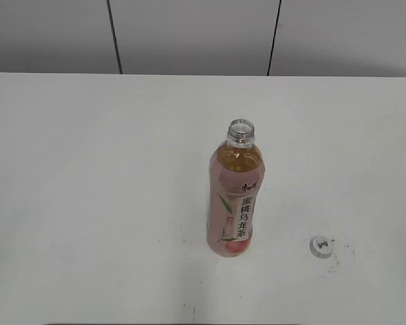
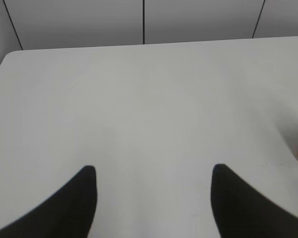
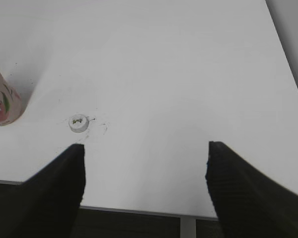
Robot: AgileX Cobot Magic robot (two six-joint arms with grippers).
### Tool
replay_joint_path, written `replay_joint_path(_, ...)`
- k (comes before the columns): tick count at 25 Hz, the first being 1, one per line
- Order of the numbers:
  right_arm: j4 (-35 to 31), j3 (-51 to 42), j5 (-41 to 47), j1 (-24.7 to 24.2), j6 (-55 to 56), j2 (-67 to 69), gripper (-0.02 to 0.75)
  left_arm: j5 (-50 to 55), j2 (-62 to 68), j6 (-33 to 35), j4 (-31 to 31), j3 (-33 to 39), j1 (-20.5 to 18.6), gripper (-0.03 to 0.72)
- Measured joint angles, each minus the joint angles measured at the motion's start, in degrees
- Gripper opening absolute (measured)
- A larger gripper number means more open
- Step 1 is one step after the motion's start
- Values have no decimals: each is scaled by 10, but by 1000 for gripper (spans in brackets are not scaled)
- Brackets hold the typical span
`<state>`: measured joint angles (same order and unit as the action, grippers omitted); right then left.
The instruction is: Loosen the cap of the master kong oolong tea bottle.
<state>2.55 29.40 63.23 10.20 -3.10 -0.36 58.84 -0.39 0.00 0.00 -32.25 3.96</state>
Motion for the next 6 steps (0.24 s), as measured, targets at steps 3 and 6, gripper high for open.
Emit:
replay_joint_path(3, 0, 0, 0, 0, 0, 0, 571, 0, 0, 0, 0, 0, 0, 438)
replay_joint_path(6, 0, 0, 0, 0, 0, 0, 571, 0, 0, 0, 0, 0, 0, 438)
